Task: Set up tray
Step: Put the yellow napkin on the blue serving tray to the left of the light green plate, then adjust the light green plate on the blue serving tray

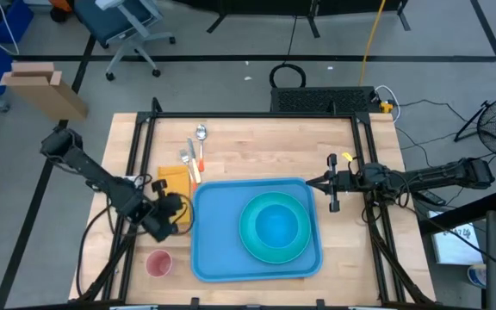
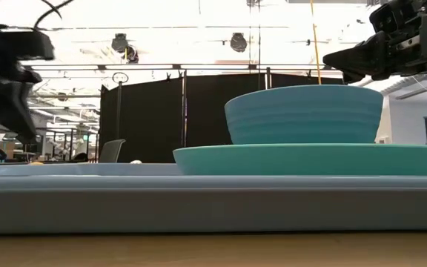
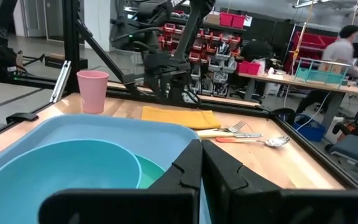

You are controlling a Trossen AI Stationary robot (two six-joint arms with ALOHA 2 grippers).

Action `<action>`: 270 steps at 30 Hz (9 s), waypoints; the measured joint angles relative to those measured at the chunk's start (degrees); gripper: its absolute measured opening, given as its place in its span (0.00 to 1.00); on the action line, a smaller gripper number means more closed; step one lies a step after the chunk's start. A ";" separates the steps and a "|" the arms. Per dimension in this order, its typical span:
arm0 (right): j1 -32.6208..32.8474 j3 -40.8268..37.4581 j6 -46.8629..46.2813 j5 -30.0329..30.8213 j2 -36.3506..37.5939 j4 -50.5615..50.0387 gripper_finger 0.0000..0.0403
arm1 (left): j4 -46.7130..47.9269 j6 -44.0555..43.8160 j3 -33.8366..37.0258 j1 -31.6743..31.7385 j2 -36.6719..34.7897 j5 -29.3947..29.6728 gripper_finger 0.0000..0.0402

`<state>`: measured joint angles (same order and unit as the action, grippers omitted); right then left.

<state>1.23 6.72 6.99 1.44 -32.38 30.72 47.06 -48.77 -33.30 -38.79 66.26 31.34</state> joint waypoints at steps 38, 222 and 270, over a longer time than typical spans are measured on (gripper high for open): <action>0.01 0.00 -1.08 0.00 -0.02 -0.13 0.00 | 13.39 -19.80 0.02 -23.81 7.61 -1.03 0.02; 0.01 0.00 0.13 -0.03 -0.04 2.89 0.00 | -13.74 44.62 -33.55 7.80 39.02 -38.83 0.41; -0.01 0.00 0.13 -0.03 -0.04 2.30 0.00 | -0.91 31.03 -15.93 65.72 -3.60 -20.93 0.01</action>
<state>1.22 6.72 7.11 1.41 -32.42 33.01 46.15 -17.74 -49.23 26.94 62.65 10.40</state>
